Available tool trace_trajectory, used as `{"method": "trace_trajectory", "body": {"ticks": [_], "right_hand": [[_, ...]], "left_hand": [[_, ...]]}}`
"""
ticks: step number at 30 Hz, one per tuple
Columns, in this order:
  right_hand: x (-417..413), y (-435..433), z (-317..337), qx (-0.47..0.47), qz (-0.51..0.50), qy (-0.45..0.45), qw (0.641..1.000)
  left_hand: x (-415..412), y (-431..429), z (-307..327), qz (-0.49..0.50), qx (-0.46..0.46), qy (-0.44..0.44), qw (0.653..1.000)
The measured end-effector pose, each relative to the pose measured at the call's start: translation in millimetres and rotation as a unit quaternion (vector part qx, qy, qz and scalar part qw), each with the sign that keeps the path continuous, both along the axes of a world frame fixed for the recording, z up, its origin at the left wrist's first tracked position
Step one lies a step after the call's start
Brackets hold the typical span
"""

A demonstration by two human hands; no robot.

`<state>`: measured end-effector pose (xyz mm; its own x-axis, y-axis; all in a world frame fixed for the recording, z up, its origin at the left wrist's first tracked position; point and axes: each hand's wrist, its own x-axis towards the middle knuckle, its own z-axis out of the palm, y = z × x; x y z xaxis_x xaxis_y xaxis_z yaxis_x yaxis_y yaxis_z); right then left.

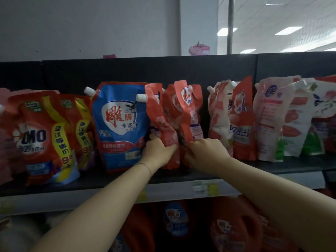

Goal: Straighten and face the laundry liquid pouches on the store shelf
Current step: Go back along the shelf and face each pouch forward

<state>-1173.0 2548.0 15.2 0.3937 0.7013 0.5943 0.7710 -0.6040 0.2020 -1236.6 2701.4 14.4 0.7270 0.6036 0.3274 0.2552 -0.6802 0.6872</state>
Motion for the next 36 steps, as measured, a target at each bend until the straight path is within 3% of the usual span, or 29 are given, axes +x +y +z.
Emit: {"method": "trace_trajectory", "body": {"ticks": [3,7,12,15,19,25,30,36], "right_hand": [[10,4,1,0.028,-0.054,0.034,0.998],[18,17,3,0.069,-0.079,0.153,0.983],[29,38,-11,0.147,-0.083,0.293,0.941],[27,39,-18,0.078,-0.086,0.262,0.958],[21,27,-13,0.213,-0.050,0.307,0.926],[14,-2,-10,0.278,-0.038,0.276,0.919],[20,-8,-7,0.320,-0.023,0.337,0.885],[17,0,-21,0.359,-0.004,0.314,0.879]], "left_hand": [[9,-6,-3,0.032,-0.048,-0.005,0.998],[15,-11,-5,0.048,-0.111,-0.044,0.992],[26,-15,-3,0.056,-0.167,-0.106,0.979],[34,-16,-1,0.058,-0.183,-0.130,0.973],[36,-9,1,0.070,-0.189,-0.161,0.966],[42,11,-1,-0.023,-0.241,-0.207,0.948],[49,26,4,-0.093,-0.356,-0.184,0.912],[62,39,11,-0.171,-0.379,-0.112,0.902]]}}
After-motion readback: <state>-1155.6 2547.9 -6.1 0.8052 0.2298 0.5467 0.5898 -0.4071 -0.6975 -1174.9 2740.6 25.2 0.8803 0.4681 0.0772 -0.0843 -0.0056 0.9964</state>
